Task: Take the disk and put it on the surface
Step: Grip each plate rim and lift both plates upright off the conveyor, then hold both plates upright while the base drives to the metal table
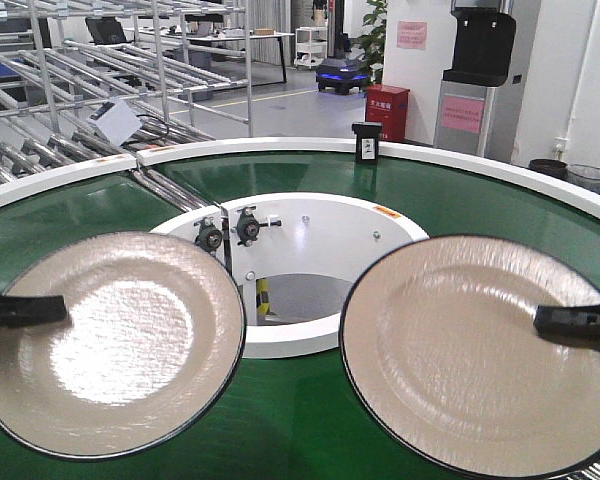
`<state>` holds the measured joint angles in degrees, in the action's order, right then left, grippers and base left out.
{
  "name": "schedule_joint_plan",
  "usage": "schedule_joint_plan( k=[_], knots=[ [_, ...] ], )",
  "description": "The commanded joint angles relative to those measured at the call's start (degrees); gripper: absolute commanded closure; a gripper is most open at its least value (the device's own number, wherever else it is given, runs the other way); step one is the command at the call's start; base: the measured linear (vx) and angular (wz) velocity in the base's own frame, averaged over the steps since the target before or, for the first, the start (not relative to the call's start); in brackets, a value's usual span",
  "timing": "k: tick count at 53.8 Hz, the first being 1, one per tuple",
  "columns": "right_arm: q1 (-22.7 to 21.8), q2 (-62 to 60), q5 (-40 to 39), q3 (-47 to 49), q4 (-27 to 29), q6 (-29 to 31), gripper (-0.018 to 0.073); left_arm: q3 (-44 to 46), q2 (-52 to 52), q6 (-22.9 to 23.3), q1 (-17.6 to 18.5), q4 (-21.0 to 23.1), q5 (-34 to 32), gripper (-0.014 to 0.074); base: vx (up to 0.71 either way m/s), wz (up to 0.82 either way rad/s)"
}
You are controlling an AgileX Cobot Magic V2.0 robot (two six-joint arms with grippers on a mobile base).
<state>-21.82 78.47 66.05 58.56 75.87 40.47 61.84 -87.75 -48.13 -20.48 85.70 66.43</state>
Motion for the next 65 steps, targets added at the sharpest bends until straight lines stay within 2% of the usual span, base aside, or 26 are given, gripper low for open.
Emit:
schedule_joint_plan(
  k=[1, 49, 65],
  knots=[
    [-0.52, -4.23, 1.36, 1.57, 6.74, -0.82, 0.0568, 1.81, 4.37, 2.2, 0.24, 7.49, 5.08, 0.0604, 0.0, 0.0],
    [-0.52, -5.6, -0.21, 1.57, 6.8, -0.73, 0.0568, 1.81, 6.64, 2.67, 0.24, 7.41, 5.2, 0.0604, 0.0, 0.0],
    [-0.52, -5.6, -0.62, 1.57, 6.8, -0.73, 0.0568, 1.81, 6.64, 2.67, 0.24, 7.41, 5.2, 0.0604, -0.06, -0.22]
  ],
)
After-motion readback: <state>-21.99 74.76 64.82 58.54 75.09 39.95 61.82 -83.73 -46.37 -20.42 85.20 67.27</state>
